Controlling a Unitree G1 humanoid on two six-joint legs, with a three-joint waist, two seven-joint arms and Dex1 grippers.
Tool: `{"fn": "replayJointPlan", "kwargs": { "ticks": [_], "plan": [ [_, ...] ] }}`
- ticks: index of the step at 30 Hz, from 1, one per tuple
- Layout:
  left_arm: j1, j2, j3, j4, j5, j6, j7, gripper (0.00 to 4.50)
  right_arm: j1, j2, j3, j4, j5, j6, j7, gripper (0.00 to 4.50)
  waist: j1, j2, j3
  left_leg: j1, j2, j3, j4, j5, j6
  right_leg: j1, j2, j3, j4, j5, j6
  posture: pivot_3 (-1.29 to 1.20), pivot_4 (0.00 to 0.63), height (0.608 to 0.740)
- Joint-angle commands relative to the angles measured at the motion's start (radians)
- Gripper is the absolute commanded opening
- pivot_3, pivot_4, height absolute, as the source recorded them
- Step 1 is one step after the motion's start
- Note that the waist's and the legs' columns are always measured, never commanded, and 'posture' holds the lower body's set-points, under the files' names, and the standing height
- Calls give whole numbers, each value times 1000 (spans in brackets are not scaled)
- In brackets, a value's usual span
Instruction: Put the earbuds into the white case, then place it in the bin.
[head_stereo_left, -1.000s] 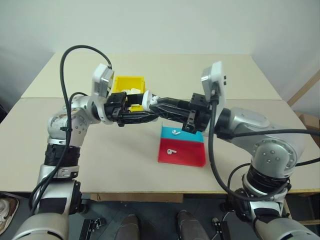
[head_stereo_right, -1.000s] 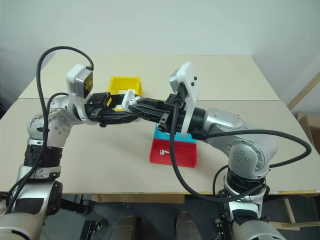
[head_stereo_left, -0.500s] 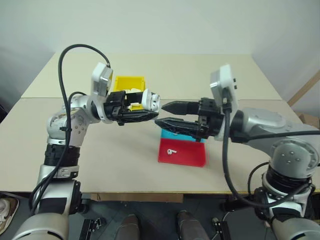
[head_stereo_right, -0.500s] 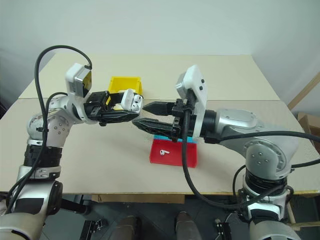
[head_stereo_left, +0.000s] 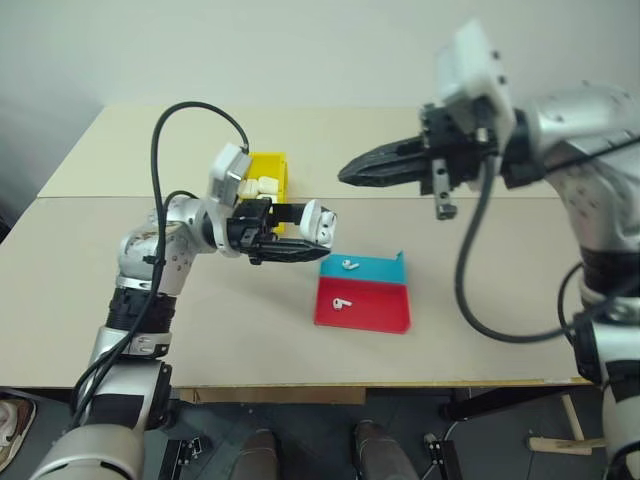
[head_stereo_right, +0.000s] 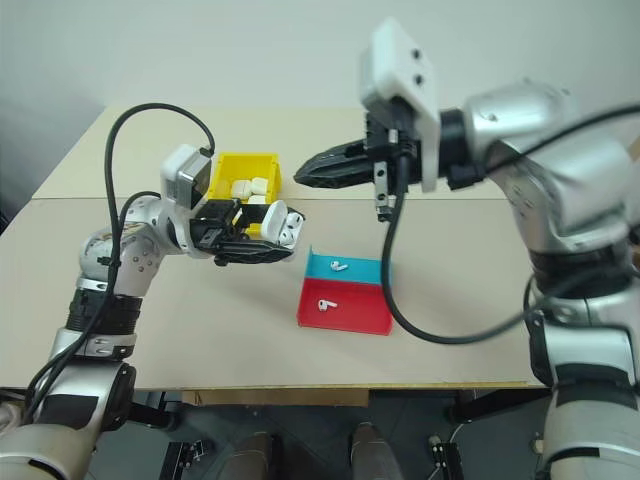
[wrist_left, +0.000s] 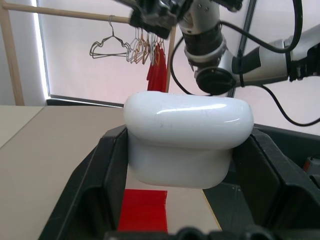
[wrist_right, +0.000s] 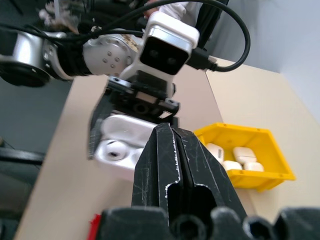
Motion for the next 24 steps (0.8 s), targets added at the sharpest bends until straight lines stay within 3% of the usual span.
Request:
{"fn": "replayJointPlan", "kwargs": {
  "ticks": [1, 5, 9, 17, 24],
  "plan": [
    [-30, -12, -5, -14, 8, -16, -11, 2829, -131, 75, 103, 159, -144, -191, 145, 34, -2, 0, 0, 0, 0, 0, 0, 0, 0, 0, 0, 0, 0, 0, 0, 0, 150, 740],
    [-26, -14, -4, -22, 12, -16, -11, 2829, -201, 169, 180, 282, -247, -341, 254, 34, -1, 0, 0, -1, 0, -1, 0, 0, 0, -1, 0, -1, 0, 0, 0, 0, 150, 740],
    [-17, -7, 4, -33, 13, -15, 0, 2829, -210, 193, 208, 329, -313, -439, 335, 34, 7, 1, 0, -1, -1, -2, 1, 0, 0, 0, -1, -2, 1, 0, 0, 0, 150, 740],
    [11, 9, 54, -56, -2, -3, 56, 2829, -144, 50, 209, 191, -182, -424, 369, 34, 20, 1, 1, -1, -1, -2, 1, 0, 0, 0, -1, -2, 1, 0, 0, 0, 150, 740],
    [16, 4, 86, -66, -27, 14, 88, 2829, -68, 10, 176, 127, -197, -390, 364, 34, 20, 1, 1, 0, 0, -2, 1, 0, 0, 0, -1, -2, 2, 0, 0, 0, 150, 740]
  ]
}}
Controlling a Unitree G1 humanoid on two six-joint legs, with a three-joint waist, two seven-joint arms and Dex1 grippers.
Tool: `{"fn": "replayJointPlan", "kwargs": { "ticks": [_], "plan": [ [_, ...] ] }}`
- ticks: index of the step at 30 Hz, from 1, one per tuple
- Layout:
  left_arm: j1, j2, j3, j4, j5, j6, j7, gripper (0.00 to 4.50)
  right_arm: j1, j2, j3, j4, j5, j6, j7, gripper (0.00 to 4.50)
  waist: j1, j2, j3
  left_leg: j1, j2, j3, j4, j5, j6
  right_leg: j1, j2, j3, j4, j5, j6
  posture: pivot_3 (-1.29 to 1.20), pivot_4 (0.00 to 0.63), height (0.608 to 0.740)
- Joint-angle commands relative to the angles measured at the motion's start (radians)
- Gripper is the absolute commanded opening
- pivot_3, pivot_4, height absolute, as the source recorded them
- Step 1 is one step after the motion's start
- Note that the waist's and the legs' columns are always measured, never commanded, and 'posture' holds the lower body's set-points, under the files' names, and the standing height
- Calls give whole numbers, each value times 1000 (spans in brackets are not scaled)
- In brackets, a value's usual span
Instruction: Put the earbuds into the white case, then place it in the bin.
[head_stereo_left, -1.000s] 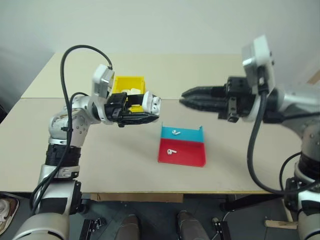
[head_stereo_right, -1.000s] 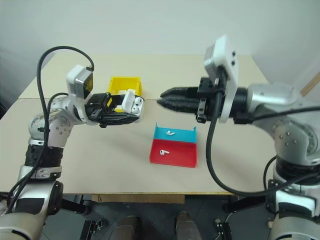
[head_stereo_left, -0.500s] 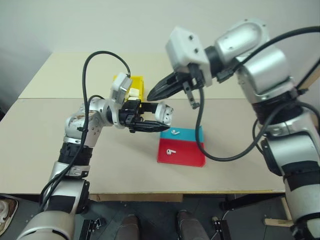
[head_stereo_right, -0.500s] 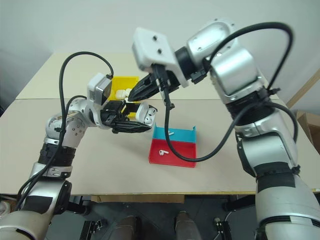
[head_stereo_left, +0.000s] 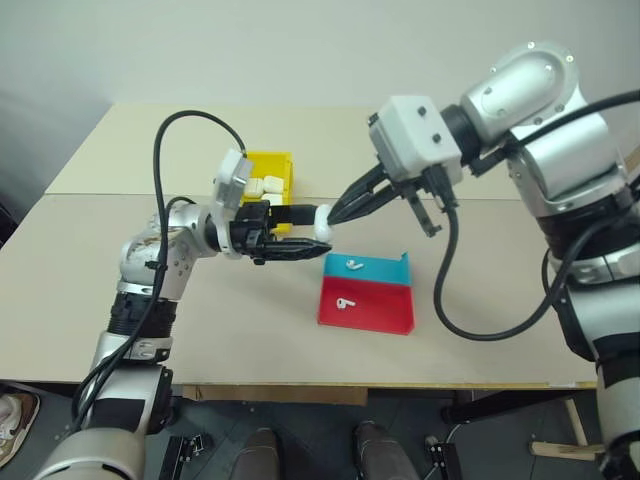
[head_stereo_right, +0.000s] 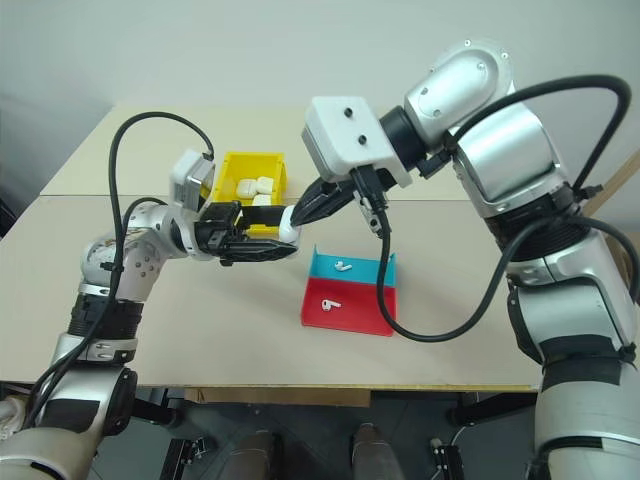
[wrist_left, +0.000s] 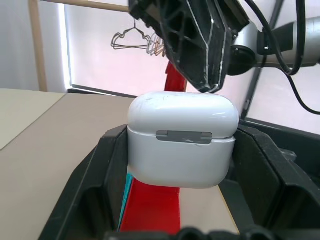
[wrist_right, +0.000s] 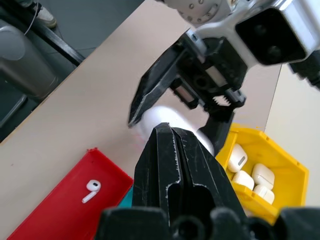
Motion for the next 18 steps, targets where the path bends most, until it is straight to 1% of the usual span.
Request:
{"fn": "replayJointPlan", "kwargs": {
  "ticks": [1, 4, 7, 13, 18],
  "plan": [
    [-18, 2, 44, -50, -45, 3, 10, 2829, 33, -2, -33, -40, -11, 23, 44, 34, 1, 0, 0, 0, 0, 0, 0, 0, 0, 0, 0, 0, 0, 0, 0, 0, 150, 740],
    [-12, 6, 40, -64, -47, 7, 14, 2829, 63, 4, -50, -68, -17, 46, 15, 34, 2, 0, 0, 0, 0, 0, 0, 0, 0, 0, 0, 0, 0, 0, 0, 0, 150, 740],
    [-5, 8, 28, -75, -44, 12, 10, 2829, 45, 3, -95, -65, -15, 64, -22, 34, 2, 0, 0, -1, 0, 0, 0, 0, 0, 0, 0, 0, 0, 0, 0, 0, 150, 740],
    [-11, 4, 21, -66, -38, 9, 5, 2829, 7, -34, -178, -62, -1, 80, -3, 34, 4, 0, 0, 0, 0, 0, 0, 0, 0, 0, 0, 0, 0, 0, 0, 0, 150, 740],
    [-12, 1, 13, -64, -35, 5, -5, 2829, -13, 2, -197, -53, -36, 85, -72, 34, 0, 0, 0, 0, 0, 0, 0, 0, 0, 0, 0, 0, 0, 0, 0, 0, 150, 740]
  ]
}}
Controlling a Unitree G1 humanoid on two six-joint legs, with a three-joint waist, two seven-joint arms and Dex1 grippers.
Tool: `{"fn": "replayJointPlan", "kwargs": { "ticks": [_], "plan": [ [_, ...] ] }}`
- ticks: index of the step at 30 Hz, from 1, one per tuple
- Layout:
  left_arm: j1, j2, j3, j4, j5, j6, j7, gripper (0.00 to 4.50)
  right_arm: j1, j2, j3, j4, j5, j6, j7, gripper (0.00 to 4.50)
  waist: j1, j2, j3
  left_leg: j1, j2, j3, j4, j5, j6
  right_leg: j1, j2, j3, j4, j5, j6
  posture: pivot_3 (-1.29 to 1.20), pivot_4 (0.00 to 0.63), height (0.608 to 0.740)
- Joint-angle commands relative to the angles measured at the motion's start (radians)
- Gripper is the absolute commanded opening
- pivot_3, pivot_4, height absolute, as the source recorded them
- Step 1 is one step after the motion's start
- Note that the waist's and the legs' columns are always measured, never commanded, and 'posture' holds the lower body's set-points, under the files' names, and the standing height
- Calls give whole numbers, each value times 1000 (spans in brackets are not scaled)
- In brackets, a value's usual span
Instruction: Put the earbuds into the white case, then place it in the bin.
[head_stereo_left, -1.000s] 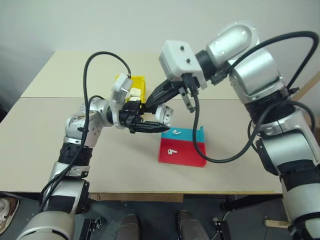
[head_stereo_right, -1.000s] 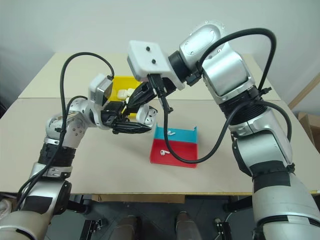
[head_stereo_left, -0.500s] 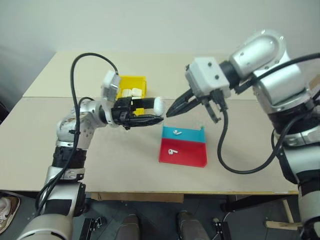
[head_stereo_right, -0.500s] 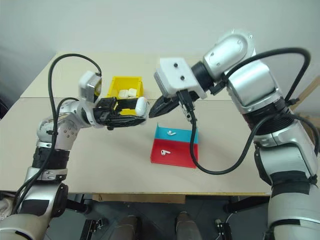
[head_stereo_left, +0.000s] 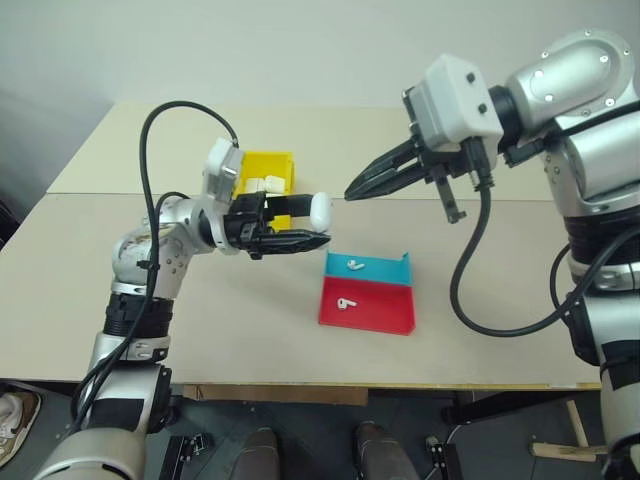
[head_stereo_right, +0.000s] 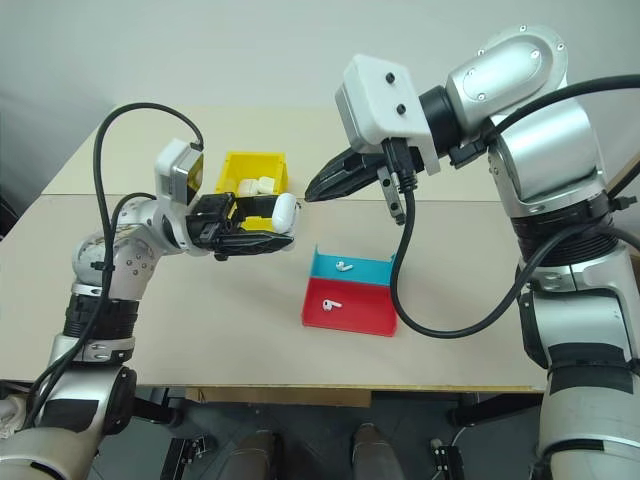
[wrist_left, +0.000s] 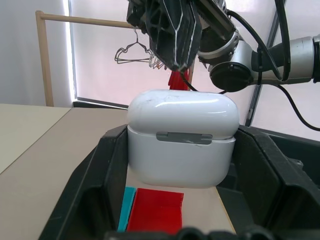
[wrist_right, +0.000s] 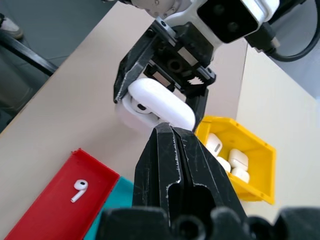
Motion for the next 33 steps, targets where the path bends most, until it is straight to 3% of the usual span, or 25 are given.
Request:
{"fn": "replayJointPlan", "kwargs": {
  "ticks": [1, 6, 14, 26, 30, 33],
  "plan": [
    [-13, 1, 2, -23, -10, -7, -12, 2829, -44, 31, -43, -14, -17, 15, -55, 34, -2, 0, 0, 0, 0, 0, 0, 0, 0, 0, 0, 0, 0, 0, 0, 0, 150, 740],
    [-23, -2, 8, -21, -11, -6, -1, 2829, -5, 94, -18, -65, -32, 72, -124, 34, 0, 0, 0, 0, 0, 0, 0, 0, 0, 0, 0, 0, 2, 0, 0, 0, 150, 740],
    [-6, 10, 42, -47, -29, 10, 38, 2829, 147, 51, -11, -191, 3, 147, -86, 34, 7, 0, 0, -1, -1, 0, 1, 0, 0, -1, -1, 0, 2, 0, 0, 0, 150, 740],
    [24, 19, 67, -81, -13, -12, 108, 2829, 200, 42, -53, -259, 24, 221, -139, 34, 2, 0, 0, 0, -1, 0, 1, 0, 0, 0, 0, 0, 3, 0, 0, 0, 150, 740],
    [41, 41, 108, -78, 96, -93, 280, 2829, 287, -24, -141, -352, 75, 334, -210, 34, 6, 0, 0, 0, -1, -1, 1, 0, 0, 0, -1, 0, 3, 0, 0, 0, 150, 740],
    [30, 21, 128, -69, 211, -100, 529, 2829, 387, -12, -254, -445, 134, 487, -373, 34, 9, 0, 0, 1, -1, -1, 1, 0, 0, 1, -1, 0, 3, 0, 0, 0, 150, 740]
  ]
}}
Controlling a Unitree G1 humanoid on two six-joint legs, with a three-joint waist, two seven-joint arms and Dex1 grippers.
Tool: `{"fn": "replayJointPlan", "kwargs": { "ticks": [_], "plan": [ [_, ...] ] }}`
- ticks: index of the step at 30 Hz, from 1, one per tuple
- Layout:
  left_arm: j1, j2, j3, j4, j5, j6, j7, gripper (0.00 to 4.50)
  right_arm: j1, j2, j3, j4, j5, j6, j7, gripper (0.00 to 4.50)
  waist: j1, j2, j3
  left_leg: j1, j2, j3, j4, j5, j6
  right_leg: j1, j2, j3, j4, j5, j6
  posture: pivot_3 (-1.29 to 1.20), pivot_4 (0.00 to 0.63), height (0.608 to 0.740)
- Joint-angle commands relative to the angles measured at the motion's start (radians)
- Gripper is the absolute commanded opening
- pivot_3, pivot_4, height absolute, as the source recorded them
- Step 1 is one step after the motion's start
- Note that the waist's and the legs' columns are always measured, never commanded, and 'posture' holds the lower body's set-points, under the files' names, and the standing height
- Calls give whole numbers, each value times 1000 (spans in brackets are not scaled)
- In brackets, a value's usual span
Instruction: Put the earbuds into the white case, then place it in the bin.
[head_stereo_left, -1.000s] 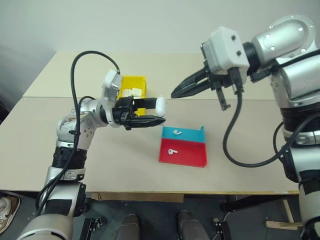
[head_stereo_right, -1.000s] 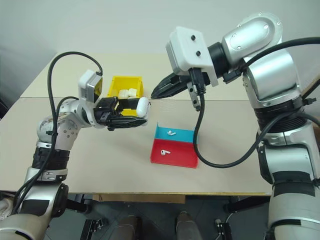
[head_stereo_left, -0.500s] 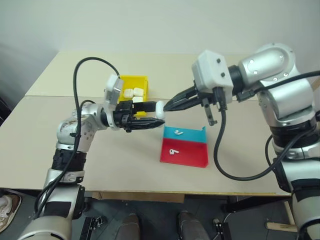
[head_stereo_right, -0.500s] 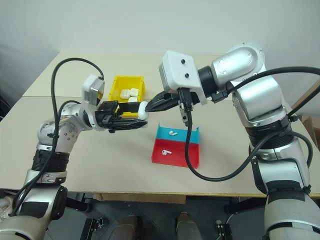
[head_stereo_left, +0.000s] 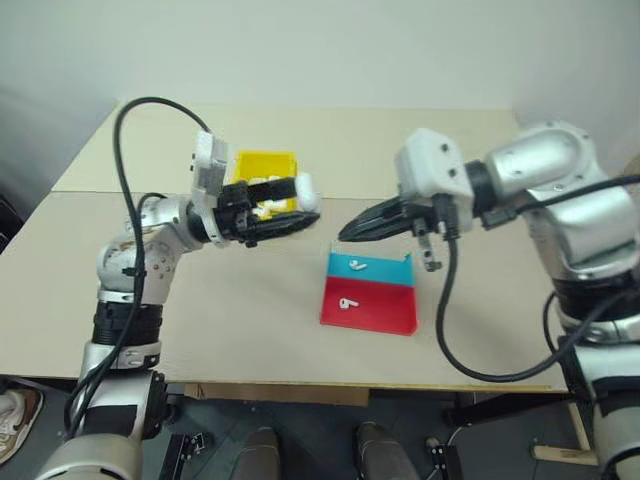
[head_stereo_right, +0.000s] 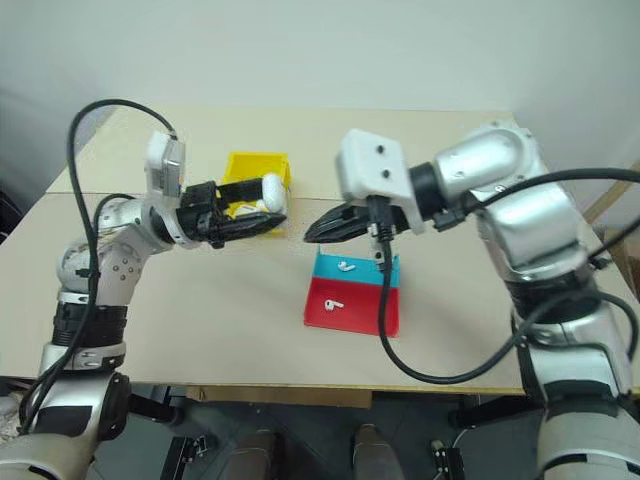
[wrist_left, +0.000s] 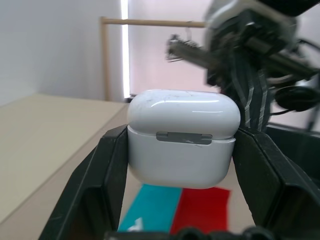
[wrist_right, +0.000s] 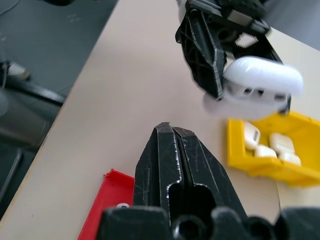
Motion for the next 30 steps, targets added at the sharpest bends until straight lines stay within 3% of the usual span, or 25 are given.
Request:
{"fn": "replayJointPlan", "kwargs": {
  "ticks": [1, 6, 13, 15, 20, 26, 30],
  "plan": [
    [-25, -19, 40, -15, 106, -13, 262, 2829, 71, 23, -149, -125, 84, 177, -190, 34, 1, 0, 0, 0, 0, 0, 0, 0, 0, 0, 0, 0, 0, 0, 0, 0, 150, 740],
    [-108, -126, 37, 95, 269, 3, 644, 2829, 205, 106, -302, -281, 187, 362, -424, 34, 11, -1, 0, 0, 0, -1, 0, 0, 0, 0, 0, 0, 1, 0, 0, 0, 150, 740],
    [-353, -237, -16, 622, 444, -153, 895, 2829, 271, 144, -349, -400, 304, 434, -571, 34, 24, -1, 0, -1, -2, -1, 0, 0, 0, 0, 0, -1, -1, 0, 0, 0, 150, 740],
    [-411, -263, -15, 776, 459, -230, 909, 2829, 278, 152, -356, -411, 325, 438, -604, 34, 24, -1, 0, -1, -2, -1, 0, 0, 0, 1, 0, -1, -2, 0, 0, 0, 150, 740],
    [-498, -289, -15, 1028, 485, -365, 908, 4453, 297, 155, -366, -440, 388, 439, -665, 0, 18, -1, 0, -5, -2, -2, 0, 0, 0, -1, 0, -2, -5, 1, 1, 0, 150, 740],
    [-502, -265, -3, 1066, 482, -427, 870, 4481, 341, 140, -394, -451, 457, 431, -724, 0, 21, -1, 0, -5, -2, -2, 0, 0, 0, -1, 0, -2, -5, 1, 1, 0, 150, 740],
    [-416, -212, -4, 907, 462, -451, 768, 4481, 378, 133, -421, -463, 508, 416, -746, 0, 17, -1, 0, -5, -2, -2, 0, 1, 0, 0, 0, -2, -5, 2, 1, 0, 150, 740]
  ]
}}
